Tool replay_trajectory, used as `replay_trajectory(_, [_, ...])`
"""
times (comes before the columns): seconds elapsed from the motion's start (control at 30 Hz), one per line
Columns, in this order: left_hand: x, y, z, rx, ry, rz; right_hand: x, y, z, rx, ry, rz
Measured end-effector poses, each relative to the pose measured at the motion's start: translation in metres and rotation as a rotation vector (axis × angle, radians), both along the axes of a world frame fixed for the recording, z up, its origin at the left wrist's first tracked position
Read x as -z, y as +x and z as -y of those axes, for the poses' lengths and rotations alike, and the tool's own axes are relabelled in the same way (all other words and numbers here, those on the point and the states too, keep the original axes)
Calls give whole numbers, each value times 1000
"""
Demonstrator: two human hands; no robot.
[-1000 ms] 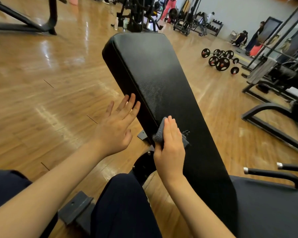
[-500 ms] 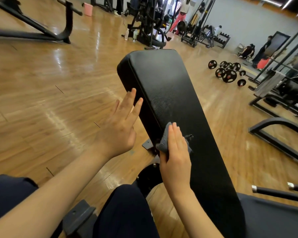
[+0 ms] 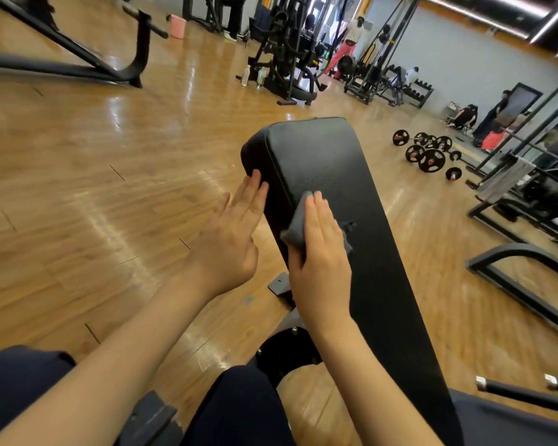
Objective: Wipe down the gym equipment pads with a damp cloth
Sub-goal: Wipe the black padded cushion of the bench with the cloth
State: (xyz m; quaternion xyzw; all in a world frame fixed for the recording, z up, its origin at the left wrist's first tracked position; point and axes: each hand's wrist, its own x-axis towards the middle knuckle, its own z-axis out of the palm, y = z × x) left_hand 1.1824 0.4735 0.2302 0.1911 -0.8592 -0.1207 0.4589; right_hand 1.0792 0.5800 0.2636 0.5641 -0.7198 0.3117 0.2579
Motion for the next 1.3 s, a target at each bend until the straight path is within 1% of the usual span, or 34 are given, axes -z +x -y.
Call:
replay_trajectory(0.13, [4, 1, 10, 53, -3, 33, 23, -4, -29, 30, 16, 34])
replay_trajectory(0.23, [4, 6, 18, 122, 34, 18, 16, -2, -19, 56, -16, 14])
replay_trajectory(0.37, [-1, 9, 21, 239, 185, -114, -19, 10, 29, 9, -30, -3])
replay_trajectory(0.43, [-4, 9, 19, 263, 247, -185, -29, 13, 44, 18, -37, -21])
replay_trajectory(0.53, [-4, 7, 15, 198, 212, -246, -22, 12, 36, 31, -18, -42])
replay_trajectory(0.63, [-2, 6, 10, 148, 201, -195, 3, 8, 2, 53, 1, -38])
replay_trajectory(0.77, [3, 5, 6, 95, 136, -80, 30, 4, -44, 112, 47, 51])
replay_trajectory(0.83, [4, 4, 4, 70, 109, -55, 22, 4, -38, 102, 46, 73])
replay_trajectory(0.97, [7, 3, -2, 36, 114, -31, -20, 17, 19, 18, 12, 61])
replay_trajectory(1.03, [8, 3, -5, 37, 124, -31, -28, 19, 38, 36, 1, 40])
replay_trajectory(1.1, [10, 4, -7, 38, 105, -13, -22, 17, 33, 68, 11, 1])
replay_trajectory(1.17, [11, 5, -7, 20, 68, 5, -9, 13, 12, 69, 48, -9])
replay_trajectory(1.23, [12, 5, -6, 14, 42, 17, 2, 10, -8, 71, 82, 5])
replay_trajectory(1.3, [14, 5, -5, 16, 28, 33, 2, 10, -10, 70, 77, 27])
